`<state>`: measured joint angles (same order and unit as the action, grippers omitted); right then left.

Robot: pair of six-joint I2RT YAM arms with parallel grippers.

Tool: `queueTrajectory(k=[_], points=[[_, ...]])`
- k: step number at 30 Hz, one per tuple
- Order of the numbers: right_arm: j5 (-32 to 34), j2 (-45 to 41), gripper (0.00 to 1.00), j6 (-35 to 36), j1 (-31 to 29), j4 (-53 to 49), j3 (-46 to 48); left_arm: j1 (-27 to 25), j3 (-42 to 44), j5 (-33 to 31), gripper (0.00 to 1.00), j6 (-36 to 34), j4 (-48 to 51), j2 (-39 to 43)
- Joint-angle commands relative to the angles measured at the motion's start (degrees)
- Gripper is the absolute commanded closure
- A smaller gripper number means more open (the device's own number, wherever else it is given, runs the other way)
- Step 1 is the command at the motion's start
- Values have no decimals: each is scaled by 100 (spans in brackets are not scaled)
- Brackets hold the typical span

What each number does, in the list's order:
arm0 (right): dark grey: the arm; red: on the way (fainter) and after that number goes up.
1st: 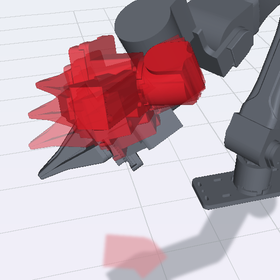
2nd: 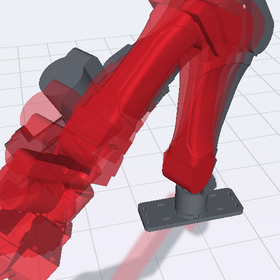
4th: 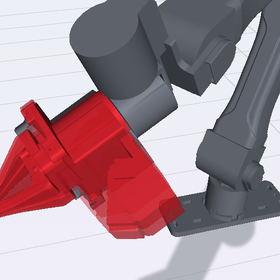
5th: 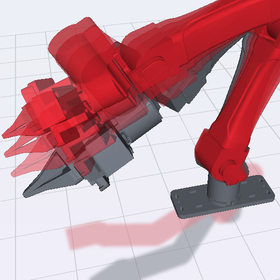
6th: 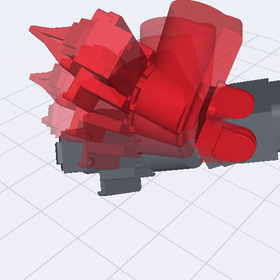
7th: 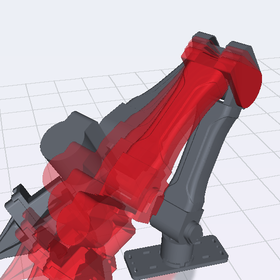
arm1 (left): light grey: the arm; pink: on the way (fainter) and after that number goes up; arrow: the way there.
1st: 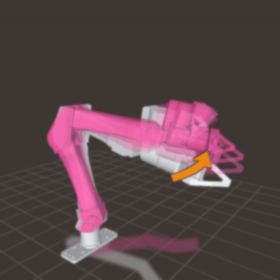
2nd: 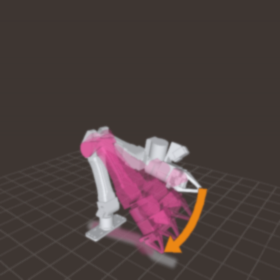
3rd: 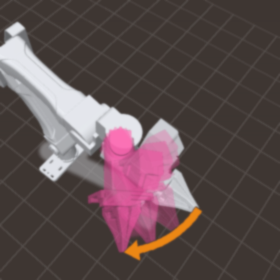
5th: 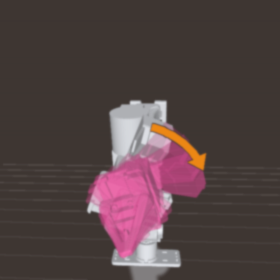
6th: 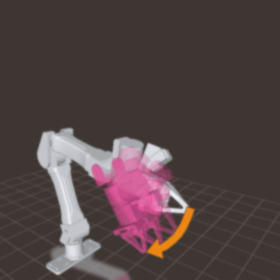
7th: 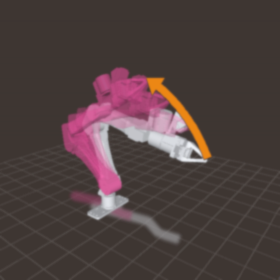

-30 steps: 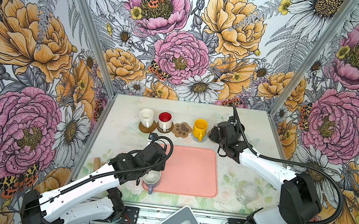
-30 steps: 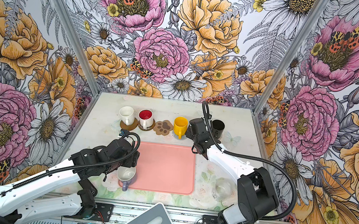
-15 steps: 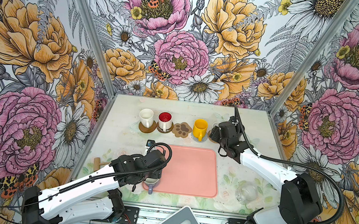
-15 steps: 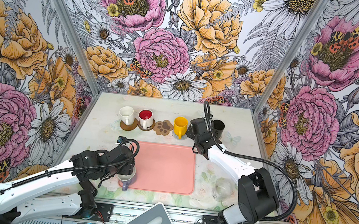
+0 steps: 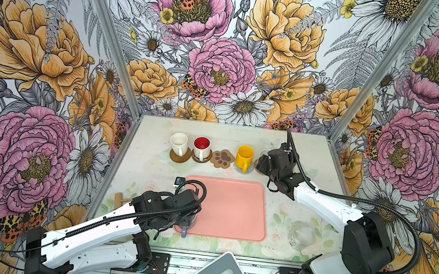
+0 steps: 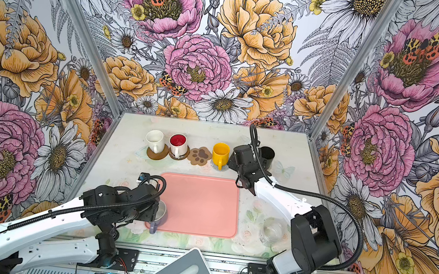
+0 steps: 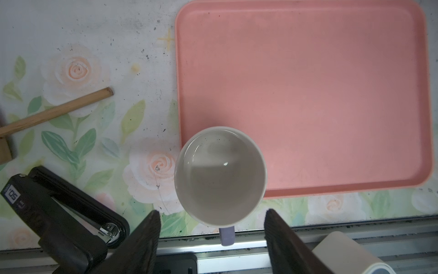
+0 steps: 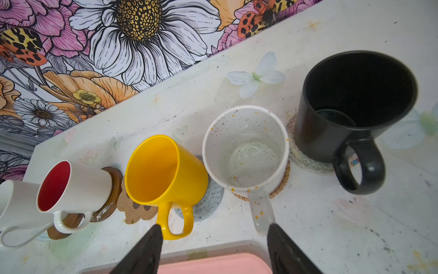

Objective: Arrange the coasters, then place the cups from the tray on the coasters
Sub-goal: 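Lower the left gripper into the white mug and close it on the rim, then lift the white mug off the pink tray with the left gripper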

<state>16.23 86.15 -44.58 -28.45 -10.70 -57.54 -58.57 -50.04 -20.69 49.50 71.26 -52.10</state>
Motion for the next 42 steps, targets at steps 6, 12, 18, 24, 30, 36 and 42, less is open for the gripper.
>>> queueTrajectory(k=[6,12,18,24,30,36,42], points=[[-76,-18,28,-47,34,191,5,-452,-199,398,30,299,282,-114],[-76,55,28,-47,37,209,-20,-753,-127,543,31,592,371,-339],[-142,139,28,-43,40,226,-60,-984,-67,696,31,809,371,-537],[-169,187,28,-36,49,244,-64,-1068,117,741,32,1189,355,-660],[-194,233,28,-55,59,264,-66,-1096,169,710,33,1335,337,-774],[-223,262,28,-60,62,270,-76,-1098,306,680,34,1473,324,-817],[-267,296,28,-69,67,297,-77,-1104,417,624,37,1586,166,-842]])
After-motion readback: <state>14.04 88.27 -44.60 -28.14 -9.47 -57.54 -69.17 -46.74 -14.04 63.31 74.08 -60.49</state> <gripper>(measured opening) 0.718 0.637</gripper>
